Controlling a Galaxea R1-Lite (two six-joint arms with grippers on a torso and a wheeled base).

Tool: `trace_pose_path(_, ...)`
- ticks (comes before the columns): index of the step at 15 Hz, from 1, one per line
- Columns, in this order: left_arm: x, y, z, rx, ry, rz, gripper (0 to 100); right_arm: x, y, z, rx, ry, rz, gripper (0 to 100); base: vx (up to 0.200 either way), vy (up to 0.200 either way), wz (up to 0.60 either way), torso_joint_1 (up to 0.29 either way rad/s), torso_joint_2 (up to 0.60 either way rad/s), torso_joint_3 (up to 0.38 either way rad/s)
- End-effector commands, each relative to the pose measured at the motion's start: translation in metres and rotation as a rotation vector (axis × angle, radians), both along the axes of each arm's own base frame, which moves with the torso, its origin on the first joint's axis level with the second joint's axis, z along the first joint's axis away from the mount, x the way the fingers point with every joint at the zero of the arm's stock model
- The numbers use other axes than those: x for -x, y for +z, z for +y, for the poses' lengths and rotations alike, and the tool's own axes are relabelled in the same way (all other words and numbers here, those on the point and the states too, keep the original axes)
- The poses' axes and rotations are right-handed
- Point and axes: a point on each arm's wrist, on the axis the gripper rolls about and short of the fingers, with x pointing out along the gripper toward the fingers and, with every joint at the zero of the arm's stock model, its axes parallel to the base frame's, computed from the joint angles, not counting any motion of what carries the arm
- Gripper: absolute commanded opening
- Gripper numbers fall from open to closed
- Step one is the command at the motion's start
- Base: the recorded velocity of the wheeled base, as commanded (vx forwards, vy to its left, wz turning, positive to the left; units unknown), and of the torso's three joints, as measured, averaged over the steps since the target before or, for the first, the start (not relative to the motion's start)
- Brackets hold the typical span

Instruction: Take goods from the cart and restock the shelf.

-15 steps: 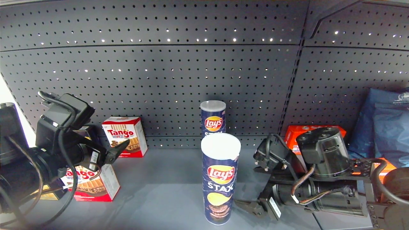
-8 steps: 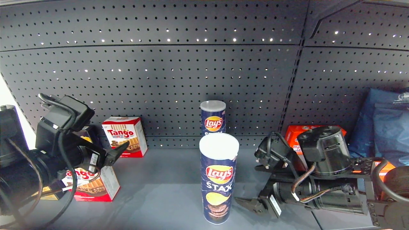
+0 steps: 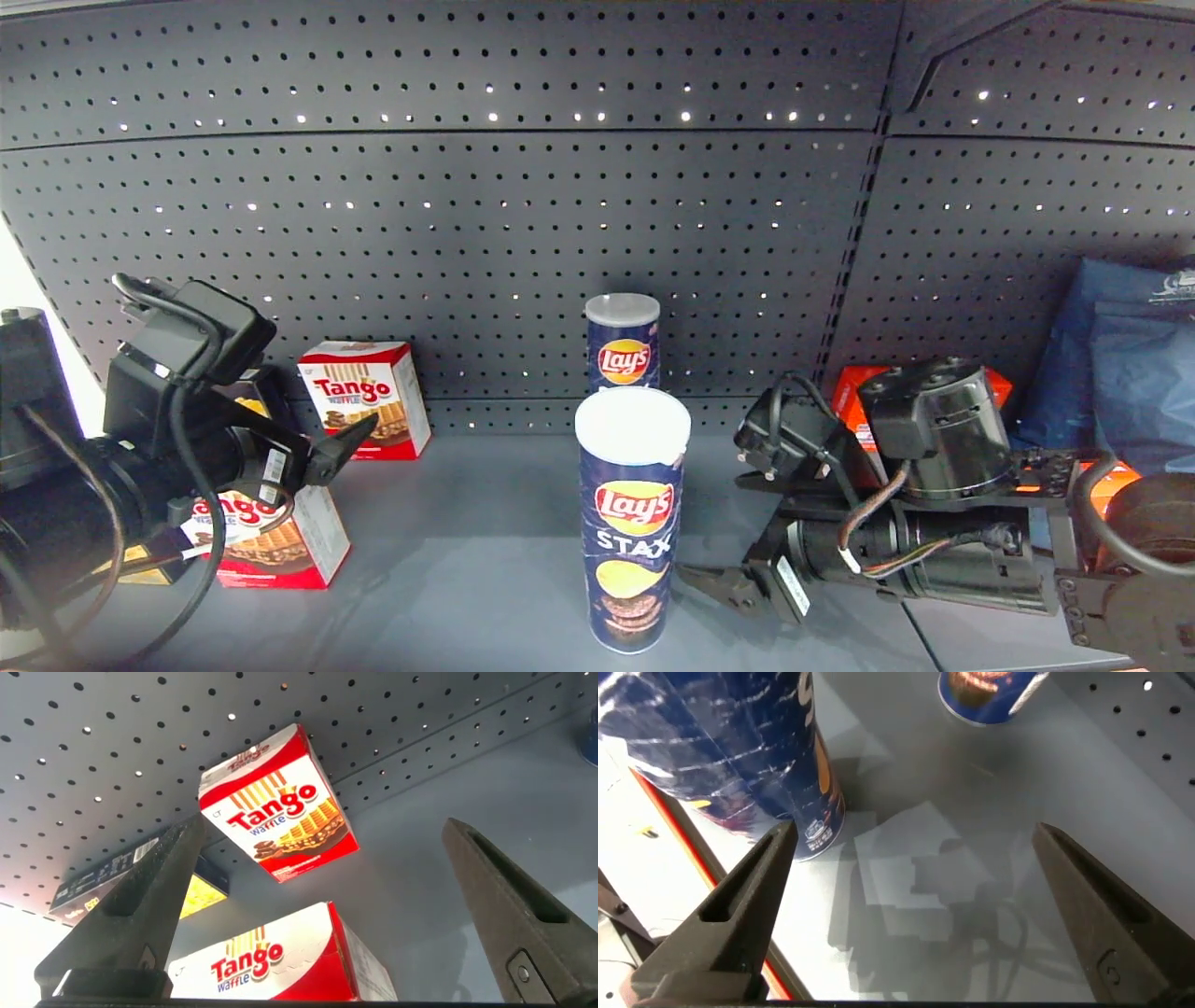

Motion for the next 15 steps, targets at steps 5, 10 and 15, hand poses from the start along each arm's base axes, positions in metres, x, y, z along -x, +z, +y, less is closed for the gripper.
trace_pose_path(5,0.000,0.000,0.000,0.000,0.001,0.000,100,-0.001,-0.005,0.003,0.010,0.005,0.013,100,0.000,0.000,0.00,0.000,0.00,0.000)
trace_pose_path(10,0.008,0.010,0.002,0.010,0.001,-0.041,100,0.008,0.017,-0.020,-0.041,-0.052,-0.041,100,0.000,0.000,0.00,0.000,0.00,0.000)
trace_pose_path(15,0.044,0.037,0.022,0.041,0.077,-0.188,100,0.057,0.063,-0.117,-0.171,-0.290,-0.253,100,0.000,0.000,0.00,0.000,0.00,0.000)
